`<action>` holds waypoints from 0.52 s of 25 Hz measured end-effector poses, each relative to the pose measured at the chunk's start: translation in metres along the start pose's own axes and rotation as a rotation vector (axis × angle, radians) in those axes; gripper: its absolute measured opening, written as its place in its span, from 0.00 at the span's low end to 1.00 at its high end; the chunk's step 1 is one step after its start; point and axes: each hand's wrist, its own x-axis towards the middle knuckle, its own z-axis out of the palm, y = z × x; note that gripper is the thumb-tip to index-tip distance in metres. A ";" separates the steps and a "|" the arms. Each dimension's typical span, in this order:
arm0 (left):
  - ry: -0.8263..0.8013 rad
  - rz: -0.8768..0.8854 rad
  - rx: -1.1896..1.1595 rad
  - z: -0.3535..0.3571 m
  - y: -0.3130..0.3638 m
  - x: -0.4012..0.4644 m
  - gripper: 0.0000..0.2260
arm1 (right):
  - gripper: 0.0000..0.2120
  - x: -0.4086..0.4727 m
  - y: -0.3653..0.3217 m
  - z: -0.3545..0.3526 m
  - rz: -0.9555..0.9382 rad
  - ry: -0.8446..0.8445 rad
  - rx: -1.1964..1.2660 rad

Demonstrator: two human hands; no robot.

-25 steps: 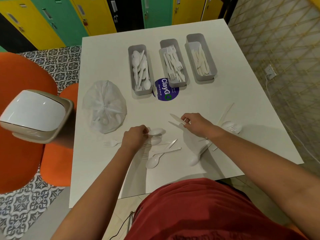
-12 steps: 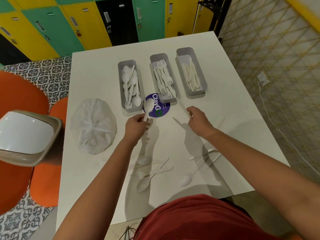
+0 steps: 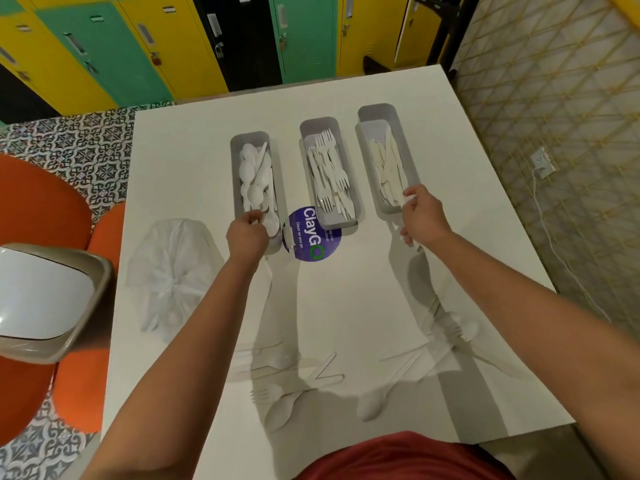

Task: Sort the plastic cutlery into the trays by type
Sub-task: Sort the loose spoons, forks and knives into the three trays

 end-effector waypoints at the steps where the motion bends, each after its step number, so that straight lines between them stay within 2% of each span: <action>1: 0.009 0.010 0.053 0.000 0.001 0.005 0.20 | 0.13 0.008 -0.005 -0.002 0.031 0.012 0.001; 7: 0.056 0.158 0.246 -0.001 0.024 0.028 0.20 | 0.16 0.055 -0.034 -0.006 0.046 0.071 -0.047; 9: 0.073 0.185 0.241 -0.001 0.032 0.035 0.20 | 0.17 0.066 -0.042 -0.006 0.006 0.080 -0.038; 13: 0.047 0.267 0.315 -0.003 0.028 0.041 0.18 | 0.25 0.068 -0.044 -0.003 -0.122 0.021 -0.115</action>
